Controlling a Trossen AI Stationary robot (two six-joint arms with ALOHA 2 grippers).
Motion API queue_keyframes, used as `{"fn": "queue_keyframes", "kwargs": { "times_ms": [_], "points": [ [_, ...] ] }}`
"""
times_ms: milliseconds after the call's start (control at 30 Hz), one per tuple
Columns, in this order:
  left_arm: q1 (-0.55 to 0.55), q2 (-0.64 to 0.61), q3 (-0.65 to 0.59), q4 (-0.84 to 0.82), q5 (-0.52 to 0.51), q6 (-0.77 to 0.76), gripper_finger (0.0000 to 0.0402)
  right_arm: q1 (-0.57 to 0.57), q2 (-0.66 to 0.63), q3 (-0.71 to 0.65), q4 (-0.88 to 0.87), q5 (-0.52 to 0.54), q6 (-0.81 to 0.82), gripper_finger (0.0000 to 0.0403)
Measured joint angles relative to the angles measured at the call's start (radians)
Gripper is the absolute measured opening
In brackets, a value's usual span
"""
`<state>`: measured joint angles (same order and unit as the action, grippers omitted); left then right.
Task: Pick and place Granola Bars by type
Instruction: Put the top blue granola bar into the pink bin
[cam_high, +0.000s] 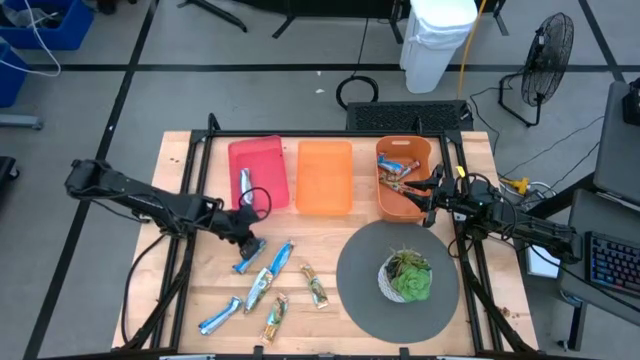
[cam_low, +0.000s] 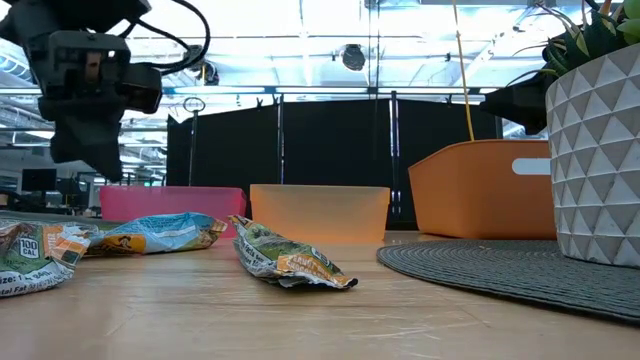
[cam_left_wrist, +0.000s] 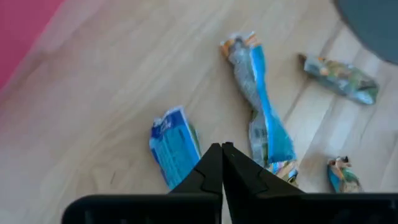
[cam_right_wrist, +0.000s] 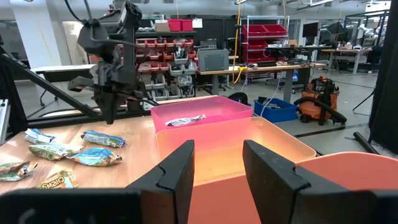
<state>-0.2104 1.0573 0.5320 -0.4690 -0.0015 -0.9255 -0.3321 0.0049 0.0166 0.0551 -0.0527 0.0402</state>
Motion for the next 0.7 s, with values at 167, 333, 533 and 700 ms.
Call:
{"fn": "queue_keyframes", "kwargs": {
  "times_ms": [167, 333, 533, 700],
  "points": [
    [-0.034, 0.065, 0.0, -0.029, 0.002, -0.05, 0.0008, 0.0, 0.0, 0.0, 0.0, 0.0, 0.0, 0.0128],
    [-0.041, 0.149, 0.0, -0.03, 0.019, -0.084, 0.0011, 0.0, 0.0, 0.0, 0.0, 0.0, 0.0, 0.0128],
    [-0.041, 0.214, 0.0, -0.026, 0.054, -0.122, 0.0011, 0.0, 0.0, 0.0, 0.0, 0.0, 0.0, 0.0128],
    [-0.041, 0.231, 0.001, -0.023, 0.079, -0.105, 0.0046, 0.0, 0.0, 0.0, 0.0, 0.0, 0.0, 0.0128]
  ]
}}
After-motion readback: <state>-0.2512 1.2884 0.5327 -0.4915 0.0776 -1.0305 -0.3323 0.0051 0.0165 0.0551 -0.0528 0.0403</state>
